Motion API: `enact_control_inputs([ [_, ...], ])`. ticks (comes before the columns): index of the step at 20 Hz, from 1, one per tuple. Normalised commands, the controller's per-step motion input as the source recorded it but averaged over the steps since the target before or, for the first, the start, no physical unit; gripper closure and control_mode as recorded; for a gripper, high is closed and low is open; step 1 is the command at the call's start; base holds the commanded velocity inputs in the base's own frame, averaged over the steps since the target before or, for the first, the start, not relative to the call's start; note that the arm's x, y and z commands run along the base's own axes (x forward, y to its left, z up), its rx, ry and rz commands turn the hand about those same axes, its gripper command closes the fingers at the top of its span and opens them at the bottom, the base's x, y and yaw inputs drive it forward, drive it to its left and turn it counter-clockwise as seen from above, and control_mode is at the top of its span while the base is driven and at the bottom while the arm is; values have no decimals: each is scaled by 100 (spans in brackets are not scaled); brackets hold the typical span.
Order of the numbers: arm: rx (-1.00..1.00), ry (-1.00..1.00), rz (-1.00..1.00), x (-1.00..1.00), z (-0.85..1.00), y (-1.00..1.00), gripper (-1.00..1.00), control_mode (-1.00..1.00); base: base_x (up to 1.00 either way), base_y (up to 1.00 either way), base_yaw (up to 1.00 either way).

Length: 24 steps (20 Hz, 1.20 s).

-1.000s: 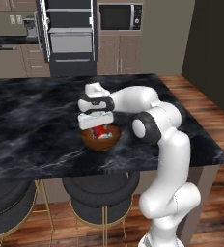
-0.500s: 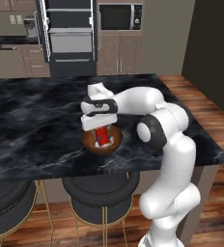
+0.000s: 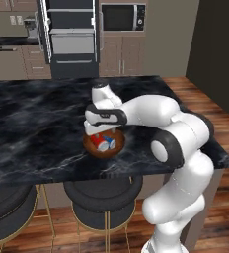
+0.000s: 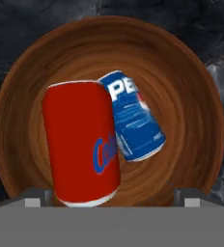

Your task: Open the fridge, grab two sodas, and place both sodas inside the bowl with ice on the dining counter.

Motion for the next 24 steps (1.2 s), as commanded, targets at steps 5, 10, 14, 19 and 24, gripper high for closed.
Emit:
enact_control_inputs([
  [5,0,-10,0,-35,52,0,-100,-100,0,0,0],
  [10,0,-7,0,-54,39,-9,-100,-100,0,0,0],
  [14,0,-8,0,-75,23,-28,-100,-100,0,0,0],
  [19,0,-5,0,-79,18,-34,-100,-100,0,0,0],
  [24,0,-5,0,-68,30,-31,-100,-100,0,0,0],
])
